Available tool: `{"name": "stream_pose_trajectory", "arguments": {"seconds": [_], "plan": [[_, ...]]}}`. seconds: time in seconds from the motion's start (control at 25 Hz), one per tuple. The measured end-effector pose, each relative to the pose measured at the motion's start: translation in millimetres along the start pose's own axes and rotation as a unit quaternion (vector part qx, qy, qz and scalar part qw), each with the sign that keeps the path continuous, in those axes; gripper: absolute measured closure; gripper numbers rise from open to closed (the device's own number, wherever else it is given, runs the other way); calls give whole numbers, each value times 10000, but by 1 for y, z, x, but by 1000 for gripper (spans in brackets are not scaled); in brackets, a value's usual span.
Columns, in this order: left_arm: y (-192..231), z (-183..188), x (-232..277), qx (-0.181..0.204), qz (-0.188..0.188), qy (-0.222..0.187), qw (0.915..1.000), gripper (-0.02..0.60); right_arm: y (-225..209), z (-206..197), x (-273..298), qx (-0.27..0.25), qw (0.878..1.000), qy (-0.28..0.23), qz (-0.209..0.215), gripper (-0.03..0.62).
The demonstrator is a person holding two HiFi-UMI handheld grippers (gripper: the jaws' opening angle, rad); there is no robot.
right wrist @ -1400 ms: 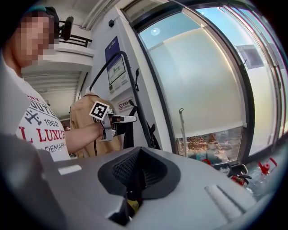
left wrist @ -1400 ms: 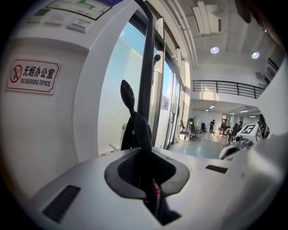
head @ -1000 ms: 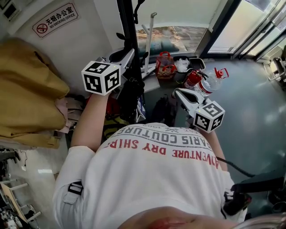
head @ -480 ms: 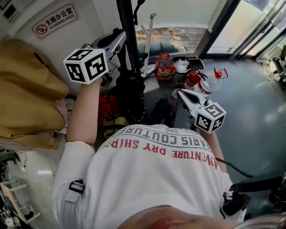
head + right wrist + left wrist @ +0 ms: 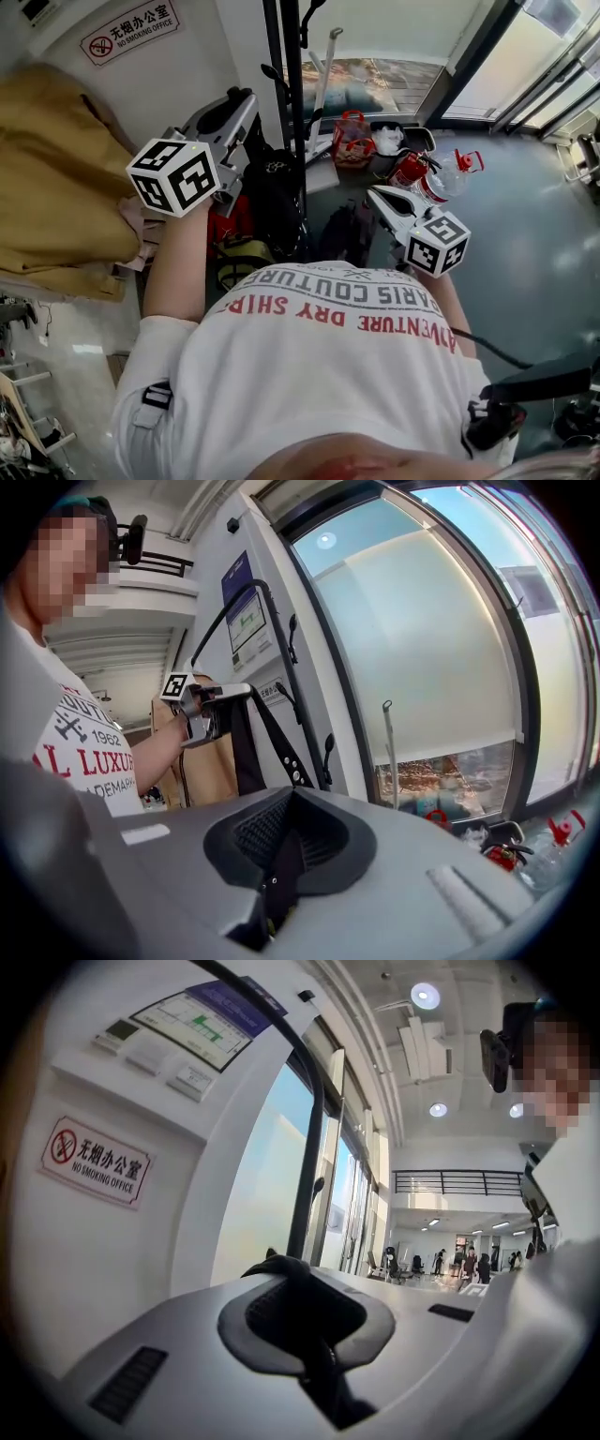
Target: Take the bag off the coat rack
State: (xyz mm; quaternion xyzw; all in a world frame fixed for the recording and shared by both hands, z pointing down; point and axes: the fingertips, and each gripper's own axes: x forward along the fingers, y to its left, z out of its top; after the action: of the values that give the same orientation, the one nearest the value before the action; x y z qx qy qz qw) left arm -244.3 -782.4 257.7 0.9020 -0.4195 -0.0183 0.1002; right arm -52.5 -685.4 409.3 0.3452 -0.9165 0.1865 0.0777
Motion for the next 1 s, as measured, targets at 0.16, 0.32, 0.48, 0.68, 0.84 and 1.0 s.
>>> {"name": "stream_pose_trajectory", "arguments": {"seconds": [0.16, 0.32, 0.48, 0.68, 0.84, 1.0], "plan": [[2, -63, -8, -301, 197, 502, 9981, 560, 7, -8, 8, 7, 9999, 91, 130, 592], [-4, -101, -24, -474, 336, 780, 9953, 560, 16, -13, 12, -1, 9995, 156, 263, 592], [-20, -108, -42, -578, 491, 763, 9942, 560, 26, -12, 3, -101, 9990, 128, 409, 592], [-79, -116, -80, -504, 534, 734, 9946, 560, 51, -24, -34, -235, 9981, 87, 558, 592], [-143, -129, -125, -465, 652, 631, 9948, 560, 80, -51, -86, -264, 9970, 60, 729, 592], [-212, -144, -173, -592, 953, 447, 9927, 560, 120, -73, -149, -253, 9950, -64, 960, 592]]}}
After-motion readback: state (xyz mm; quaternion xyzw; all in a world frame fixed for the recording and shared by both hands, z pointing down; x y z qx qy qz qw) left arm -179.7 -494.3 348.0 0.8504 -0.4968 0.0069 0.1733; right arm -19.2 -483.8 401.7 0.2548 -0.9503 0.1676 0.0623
